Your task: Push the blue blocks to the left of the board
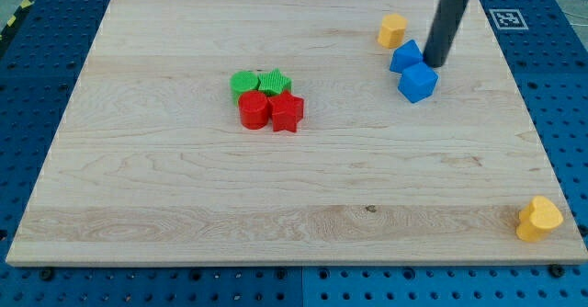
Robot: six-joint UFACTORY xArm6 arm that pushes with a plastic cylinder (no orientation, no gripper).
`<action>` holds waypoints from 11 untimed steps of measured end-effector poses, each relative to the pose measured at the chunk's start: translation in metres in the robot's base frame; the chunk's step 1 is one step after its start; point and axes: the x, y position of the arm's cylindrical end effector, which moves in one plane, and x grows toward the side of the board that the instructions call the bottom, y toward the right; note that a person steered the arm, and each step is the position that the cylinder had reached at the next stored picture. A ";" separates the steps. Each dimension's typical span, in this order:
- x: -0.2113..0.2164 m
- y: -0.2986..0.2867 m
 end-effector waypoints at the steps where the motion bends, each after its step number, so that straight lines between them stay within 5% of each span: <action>1: 0.010 0.025; 4: 0.043 -0.073; 6: 0.037 0.000; 7: -0.034 0.000; 11: -0.013 -0.053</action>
